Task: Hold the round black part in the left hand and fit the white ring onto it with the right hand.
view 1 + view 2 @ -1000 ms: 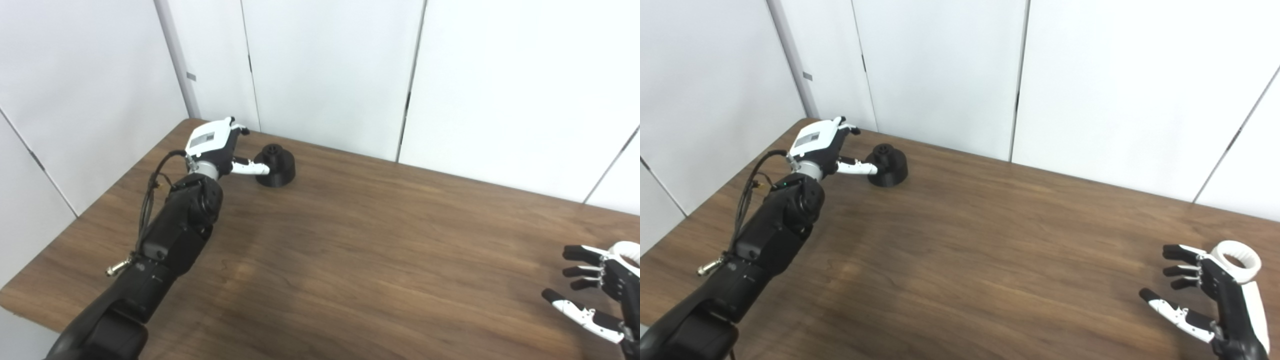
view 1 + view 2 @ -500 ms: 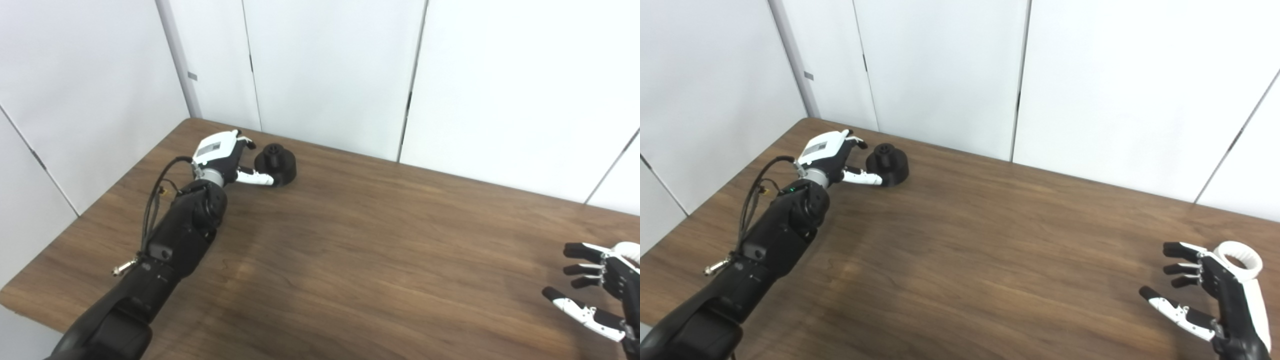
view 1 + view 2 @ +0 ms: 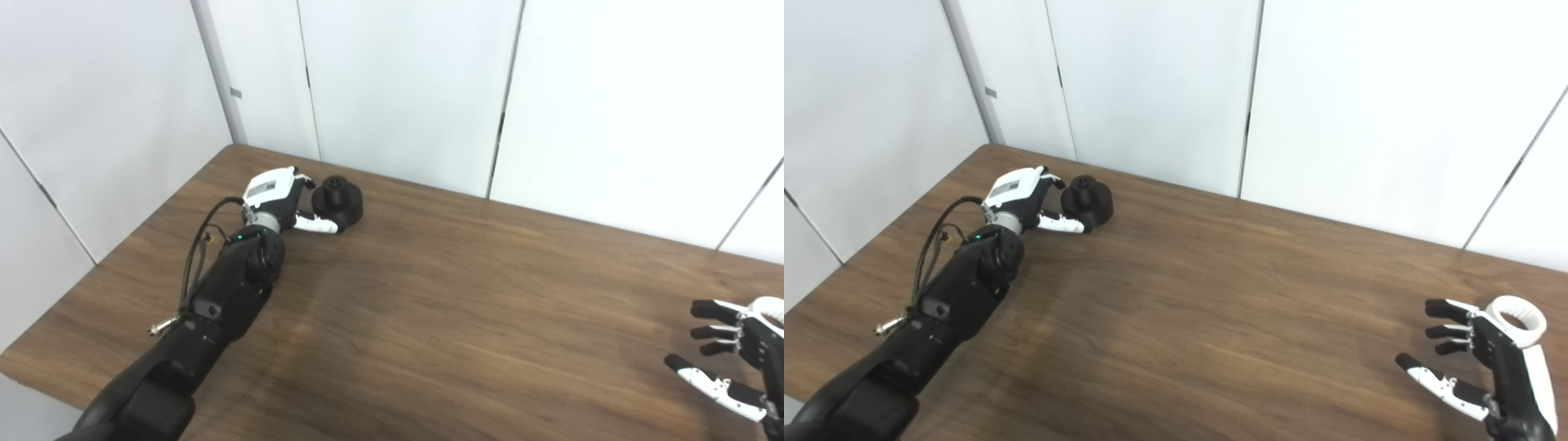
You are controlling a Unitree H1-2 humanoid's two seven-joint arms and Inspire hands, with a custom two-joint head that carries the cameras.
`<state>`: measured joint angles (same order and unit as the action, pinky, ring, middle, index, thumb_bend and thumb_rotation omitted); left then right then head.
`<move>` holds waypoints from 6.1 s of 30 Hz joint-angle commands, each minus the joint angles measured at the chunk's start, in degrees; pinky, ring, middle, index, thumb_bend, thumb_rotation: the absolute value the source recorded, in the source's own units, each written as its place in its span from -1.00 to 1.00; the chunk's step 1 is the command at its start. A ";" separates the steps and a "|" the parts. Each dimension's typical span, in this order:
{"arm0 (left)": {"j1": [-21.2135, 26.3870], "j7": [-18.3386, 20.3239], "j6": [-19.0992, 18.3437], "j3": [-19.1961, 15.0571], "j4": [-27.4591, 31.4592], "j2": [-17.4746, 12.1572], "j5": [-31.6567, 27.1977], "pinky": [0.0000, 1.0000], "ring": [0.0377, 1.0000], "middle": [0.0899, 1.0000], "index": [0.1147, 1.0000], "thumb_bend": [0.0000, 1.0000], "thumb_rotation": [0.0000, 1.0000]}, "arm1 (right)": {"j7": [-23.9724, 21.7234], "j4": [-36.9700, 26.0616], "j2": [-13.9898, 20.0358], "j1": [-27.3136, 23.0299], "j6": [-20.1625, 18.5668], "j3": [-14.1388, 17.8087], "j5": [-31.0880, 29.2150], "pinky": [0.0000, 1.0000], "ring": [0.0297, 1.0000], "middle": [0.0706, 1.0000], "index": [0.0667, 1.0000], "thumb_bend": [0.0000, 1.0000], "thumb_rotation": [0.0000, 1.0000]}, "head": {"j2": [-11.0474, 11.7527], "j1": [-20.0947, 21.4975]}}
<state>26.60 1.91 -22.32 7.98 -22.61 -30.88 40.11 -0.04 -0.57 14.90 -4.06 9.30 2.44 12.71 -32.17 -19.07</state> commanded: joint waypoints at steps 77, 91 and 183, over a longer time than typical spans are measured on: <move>4.11 -5.64 15.16 3.06 -7.55 -0.07 -6.78 0.93 0.98 0.81 -0.03 0.96 -0.67 | -0.26 -4.91 1.10 -0.02 -1.25 1.00 0.39 -0.04 0.15 0.32 0.25 0.14 -0.81 | -2.70 0.74; 2.12 -4.66 24.49 4.77 -8.72 1.44 -8.93 0.98 1.00 0.81 -0.16 0.10 -0.86 | -0.36 -5.69 0.98 -0.15 -2.26 0.85 0.88 -0.05 0.14 0.31 0.25 0.15 -0.80 | -2.98 0.98; -7.60 16.08 48.33 20.35 5.96 4.77 -16.22 0.90 1.00 0.93 -0.15 0.04 -0.87 | 1.62 -16.08 -7.21 -9.12 -15.66 -3.60 17.76 -0.03 0.20 0.31 0.25 0.10 -0.81 | -1.09 48.51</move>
<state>19.87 14.81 26.01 27.74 -15.01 -23.87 21.78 1.05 -14.19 6.35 -9.58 -5.85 -1.77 28.85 -33.23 29.35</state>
